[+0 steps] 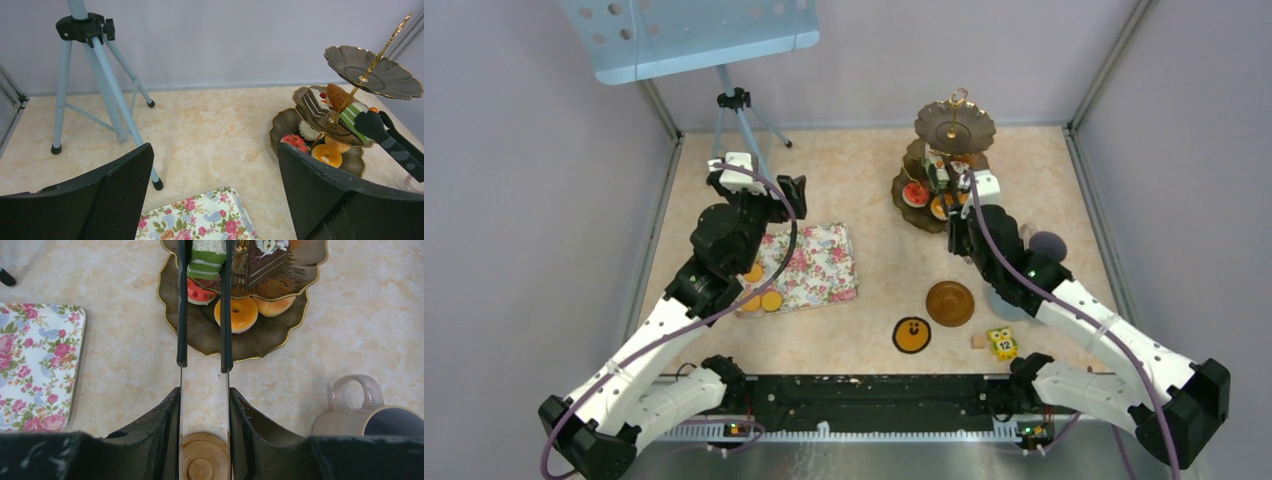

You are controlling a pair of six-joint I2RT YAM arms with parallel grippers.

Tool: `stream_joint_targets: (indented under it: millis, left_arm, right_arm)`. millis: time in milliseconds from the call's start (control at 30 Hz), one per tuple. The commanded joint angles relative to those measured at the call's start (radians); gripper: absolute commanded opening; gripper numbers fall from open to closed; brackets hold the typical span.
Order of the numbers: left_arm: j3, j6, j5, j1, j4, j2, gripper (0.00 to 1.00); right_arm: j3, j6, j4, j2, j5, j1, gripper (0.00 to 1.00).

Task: Serve the afternoon tea

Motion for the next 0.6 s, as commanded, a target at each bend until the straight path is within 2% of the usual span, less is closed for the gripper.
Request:
stream_joint_targets:
  millis: [0, 200, 400, 567]
  left_arm:
    - [0.017, -0.011, 0.009, 0.003, 0.034, -0.008, 0.99]
    - [0.017, -0.012, 0.012, 0.003, 0.034, -0.005, 0.99]
    - [0.017, -0.014, 0.012, 0.004, 0.034, -0.004, 0.99]
    - [0.018, -0.017, 0.022, 0.003, 0.034, -0.005, 0.99]
  right_arm:
    - [0.064, -0.01, 0.016, 0.021, -0.069, -0.044, 0.17]
    - [0.082, -0.002, 0.003, 0.06, -0.076, -0.082, 0.19]
    - [0.078, 0.005, 0.004, 0.076, -0.034, -0.088, 0.27]
    - [0.086, -0.001, 0.009, 0.099, -0.031, -0.1, 0.29]
